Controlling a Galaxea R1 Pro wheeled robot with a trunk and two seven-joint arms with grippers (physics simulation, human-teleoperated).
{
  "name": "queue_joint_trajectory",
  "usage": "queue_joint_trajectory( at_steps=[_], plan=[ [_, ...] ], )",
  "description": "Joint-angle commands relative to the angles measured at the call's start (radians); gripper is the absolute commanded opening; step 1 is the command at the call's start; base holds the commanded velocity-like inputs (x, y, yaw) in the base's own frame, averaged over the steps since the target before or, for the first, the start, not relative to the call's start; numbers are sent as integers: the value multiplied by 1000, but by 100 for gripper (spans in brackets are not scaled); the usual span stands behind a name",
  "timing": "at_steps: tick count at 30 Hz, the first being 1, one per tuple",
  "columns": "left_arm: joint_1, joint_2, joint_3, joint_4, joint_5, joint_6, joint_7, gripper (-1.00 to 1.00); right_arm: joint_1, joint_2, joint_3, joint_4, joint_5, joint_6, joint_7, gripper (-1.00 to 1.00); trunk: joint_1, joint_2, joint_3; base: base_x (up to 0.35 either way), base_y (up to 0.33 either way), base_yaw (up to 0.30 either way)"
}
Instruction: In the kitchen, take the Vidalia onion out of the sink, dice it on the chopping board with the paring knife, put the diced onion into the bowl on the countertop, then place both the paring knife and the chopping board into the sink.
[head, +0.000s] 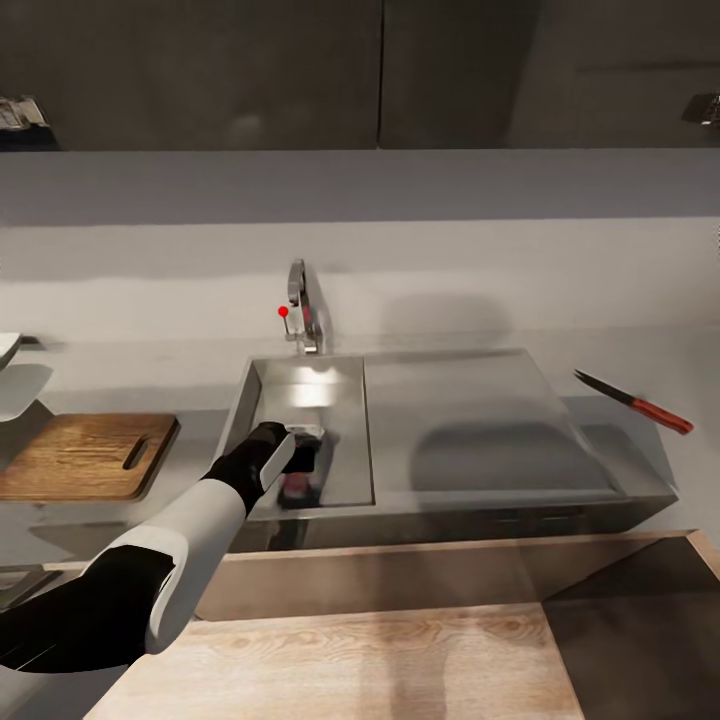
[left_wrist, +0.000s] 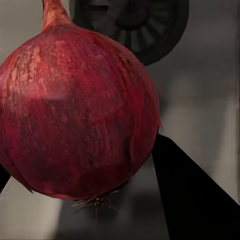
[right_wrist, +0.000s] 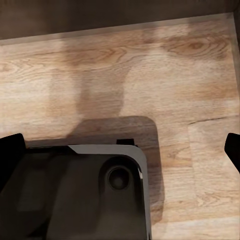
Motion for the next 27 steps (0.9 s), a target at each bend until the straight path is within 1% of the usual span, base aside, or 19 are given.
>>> queue_joint_trajectory(
  at_steps=[1,4,7,10,12,13,14,16,18,19,21,22,24,25,27],
  plan=[
    [-1,1,-7,-5,8,5,6,-100,0,-1,6,-1,-11,-2,3,100,1,-2,0,0,0,0],
    [-1,1,-7,-29,8,5,6,-100,0,-1,6,-1,-10,-2,3,100,1,-2,5,0,0,0],
    [0,1,-7,-84,8,8,7,-100,0,-1,6,-1,-9,-2,3,100,1,-2,10,0,0,0],
    [14,1,-7,-145,8,12,8,-100,0,-1,6,-1,-9,-2,3,100,1,-2,14,0,0,0],
    [42,2,-7,-225,8,17,9,-100,0,-1,6,-1,-9,-2,3,100,1,-2,17,0,0,0],
    [62,4,-7,-277,8,19,9,-100,0,-1,6,-1,-9,-2,3,100,1,-2,19,0,0,0],
    [101,9,-7,-364,8,21,9,-100,0,-1,6,0,-9,-2,3,100,1,-2,21,0,0,0],
    [164,13,-7,-489,8,38,10,-100,0,-1,6,0,-9,-2,3,100,1,-2,24,0,0,0],
    [230,23,-7,-627,8,100,10,-100,0,-1,6,0,-9,-2,3,100,1,-2,27,0,0,0],
    [247,27,-7,-664,8,119,10,-100,0,-1,6,0,-9,-2,3,100,1,-2,28,0,0,0],
    [323,42,-7,-815,8,180,9,-100,0,-1,6,0,-9,-2,3,100,1,-2,32,0,0,0],
    [342,44,-8,-853,8,189,9,-100,0,-1,6,0,-9,-2,3,100,1,-2,33,0,0,0],
    [413,52,-8,-987,8,213,9,-100,0,0,6,0,-9,-2,3,100,1,-2,36,0,0,0],
    [428,55,-9,-1014,8,217,9,-100,0,0,6,0,-9,-2,3,100,1,-2,38,0,0,0],
    [472,69,-9,-1094,8,225,9,-100,0,0,6,0,-9,-2,3,100,1,-2,41,0,0,0]
  ],
)
